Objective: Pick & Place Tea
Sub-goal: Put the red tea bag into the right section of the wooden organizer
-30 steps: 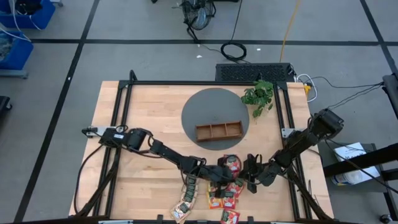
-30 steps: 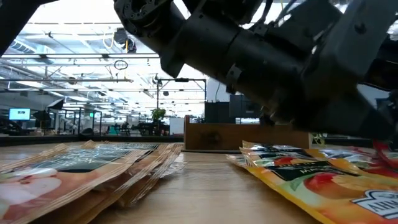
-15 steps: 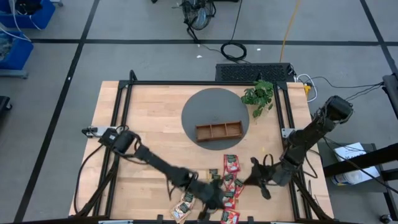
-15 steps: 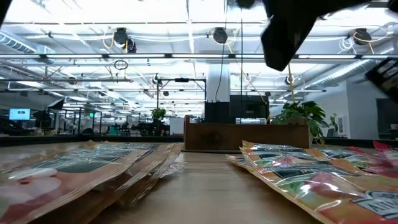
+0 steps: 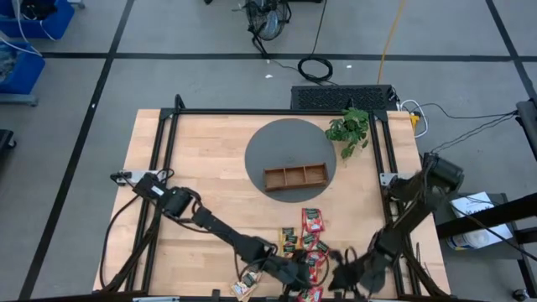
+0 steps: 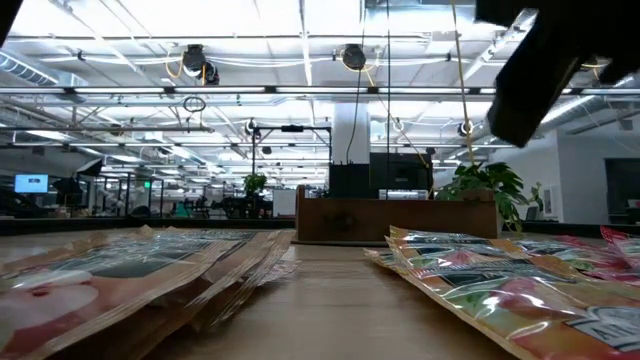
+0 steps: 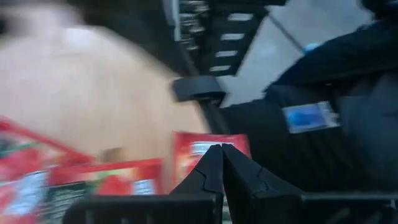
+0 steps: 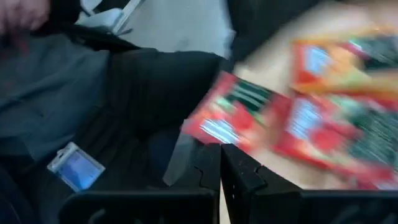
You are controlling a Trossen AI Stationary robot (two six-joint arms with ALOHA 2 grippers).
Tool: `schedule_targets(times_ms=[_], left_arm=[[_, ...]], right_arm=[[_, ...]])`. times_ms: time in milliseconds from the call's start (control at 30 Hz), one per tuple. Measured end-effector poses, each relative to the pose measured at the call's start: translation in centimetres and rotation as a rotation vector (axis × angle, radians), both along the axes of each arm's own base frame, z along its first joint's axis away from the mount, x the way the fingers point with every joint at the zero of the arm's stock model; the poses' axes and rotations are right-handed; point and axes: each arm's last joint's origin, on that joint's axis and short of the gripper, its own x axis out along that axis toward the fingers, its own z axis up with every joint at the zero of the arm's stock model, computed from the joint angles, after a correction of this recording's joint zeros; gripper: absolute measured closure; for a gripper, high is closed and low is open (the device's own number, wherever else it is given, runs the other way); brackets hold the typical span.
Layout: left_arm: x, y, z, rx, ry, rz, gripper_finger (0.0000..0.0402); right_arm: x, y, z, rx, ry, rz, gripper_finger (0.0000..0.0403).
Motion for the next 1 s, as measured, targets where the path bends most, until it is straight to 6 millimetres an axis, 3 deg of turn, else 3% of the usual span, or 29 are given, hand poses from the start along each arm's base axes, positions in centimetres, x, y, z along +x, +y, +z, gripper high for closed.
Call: schedule_targets(times_ms=[133, 267, 600, 833, 1000], left_arm=[[0.4, 1.1, 0.6, 0.033, -0.003, 0.009, 0.0388], [0.3, 1.8, 0.8, 0.058, 0.046, 0.017, 0.0397], [0.2, 3.0, -0.1, 0.12, 0.144, 0.041, 0.0381], [0.6, 4.3, 0.6, 0.102, 0.153, 0.076, 0.0397], [0.6, 4.3, 1.0, 0.089, 0.14, 0.075, 0.0381]], right_arm=[[1.6, 2.9, -0.6, -0.045, -0.031, 0.049, 0.0403], [3.1, 3.4, -2.0, -0.057, 0.004, 0.056, 0.0403], [4.0, 0.6, -4.2, -0.088, 0.09, -0.038, 0.0403], [3.0, -1.4, -6.0, -0.084, 0.149, -0.131, 0.0403], [1.7, -3.2, -7.7, -0.116, 0.223, -0.216, 0.0403]])
